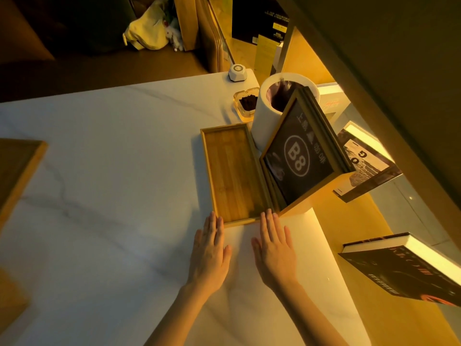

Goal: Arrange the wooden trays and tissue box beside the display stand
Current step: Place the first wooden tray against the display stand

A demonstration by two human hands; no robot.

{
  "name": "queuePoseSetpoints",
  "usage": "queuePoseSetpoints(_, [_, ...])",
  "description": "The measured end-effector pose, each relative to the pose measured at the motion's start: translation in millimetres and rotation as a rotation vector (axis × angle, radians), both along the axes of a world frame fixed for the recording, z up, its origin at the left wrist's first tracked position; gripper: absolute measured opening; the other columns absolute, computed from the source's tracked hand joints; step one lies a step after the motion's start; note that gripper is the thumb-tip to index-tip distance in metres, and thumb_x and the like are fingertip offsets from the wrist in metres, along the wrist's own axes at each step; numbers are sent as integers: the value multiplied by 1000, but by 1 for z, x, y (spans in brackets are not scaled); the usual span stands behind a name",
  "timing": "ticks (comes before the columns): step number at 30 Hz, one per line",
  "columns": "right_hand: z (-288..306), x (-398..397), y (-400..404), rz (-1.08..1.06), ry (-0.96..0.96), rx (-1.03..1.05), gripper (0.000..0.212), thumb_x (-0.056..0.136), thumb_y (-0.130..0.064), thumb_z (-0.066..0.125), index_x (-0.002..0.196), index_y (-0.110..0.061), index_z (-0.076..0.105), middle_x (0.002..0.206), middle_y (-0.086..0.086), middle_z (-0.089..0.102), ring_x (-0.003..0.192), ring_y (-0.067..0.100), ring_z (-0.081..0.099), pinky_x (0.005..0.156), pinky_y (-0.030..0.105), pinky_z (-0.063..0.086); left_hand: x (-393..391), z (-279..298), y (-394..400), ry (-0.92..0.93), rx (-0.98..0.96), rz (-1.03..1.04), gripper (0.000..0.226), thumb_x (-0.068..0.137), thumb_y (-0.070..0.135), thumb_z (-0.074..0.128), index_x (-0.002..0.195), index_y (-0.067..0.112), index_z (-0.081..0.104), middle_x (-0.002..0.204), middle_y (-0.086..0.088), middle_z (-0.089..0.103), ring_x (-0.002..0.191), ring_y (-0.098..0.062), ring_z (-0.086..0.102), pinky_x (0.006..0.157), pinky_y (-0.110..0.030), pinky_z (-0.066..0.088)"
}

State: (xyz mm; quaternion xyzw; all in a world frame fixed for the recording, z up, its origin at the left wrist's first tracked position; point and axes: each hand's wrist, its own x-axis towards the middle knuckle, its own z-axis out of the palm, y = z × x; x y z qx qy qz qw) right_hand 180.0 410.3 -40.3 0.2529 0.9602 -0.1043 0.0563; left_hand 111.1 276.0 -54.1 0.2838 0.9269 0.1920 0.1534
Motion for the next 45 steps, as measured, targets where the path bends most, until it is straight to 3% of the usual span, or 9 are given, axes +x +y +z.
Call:
queuePoseSetpoints(10, [2,2,6,11,-50,-10,60,93,-43,8,134,-12,39,139,10,47,129,29,38,100,44,33,3,-2,2,-5,-2,-6,61,85,42,18,131,23,-17,144,-1,-18,134,-17,-12,109,-30,1])
queuePoseSetpoints(16, [3,2,6,8,-64,4,59,92,-43,11,134,-11,40,139,10,47,129,29,36,100,44,32,4,-5,4,49,4,15,62,86,39,30,135,18,-3,146,-4,1,133,-22,6,105,-38,14])
queuePoseSetpoints(21, [2,2,5,20,-41,-1,55,85,-37,42,133,-10,41,139,12,47,128,30,39,99,43,31,3,-2,3,-10,15,-21,60,90,40,25,132,22,-15,144,0,-16,138,-19,-2,110,-32,10])
queuePoseSetpoints(24, [10,-1,2,22,-38,-18,53,91,-36,40,136,-9,35,145,12,38,133,32,33,104,42,24,1,6,1,-50,-37,-42,62,92,39,26,136,20,-14,142,2,-22,141,-20,-1,114,-34,11])
queuePoseSetpoints(27, [27,-11,3,38,-131,-31,55,95,-39,31,141,-10,21,152,11,23,141,30,17,113,41,20,-4,21,-1,-91,-38,-56,58,93,36,29,140,16,2,152,-2,-7,141,-24,13,114,-38,24])
queuePoseSetpoints(29, [42,-19,0,45,-185,-11,50,96,-37,30,138,-10,30,149,11,33,137,32,27,111,41,29,-11,33,-3,-112,-2,-48,54,92,35,33,139,14,15,153,-7,15,134,-25,31,109,-36,35])
queuePoseSetpoints(32, [59,-32,-7,134,-84,-16,33,95,-31,39,111,-8,57,114,11,64,103,29,60,89,38,52,-26,50,-11,-58,30,-68,41,91,34,38,126,13,42,131,-12,52,110,-24,55,92,-32,47])
queuePoseSetpoints(36, [85,-56,-31,242,-38,-58,28,96,-22,40,92,-5,62,87,8,64,80,26,64,69,37,56,-50,73,-38,-45,32,-35,32,91,31,40,108,9,57,103,-12,66,91,-24,63,78,-29,49])
queuePoseSetpoints(45, [122,-123,-136,393,-29,-58,34,96,-27,37,86,-5,61,74,5,58,66,15,58,61,27,48,-109,142,-175,113,49,104,32,91,26,39,63,13,44,56,1,40,61,-24,47,59,-31,35])
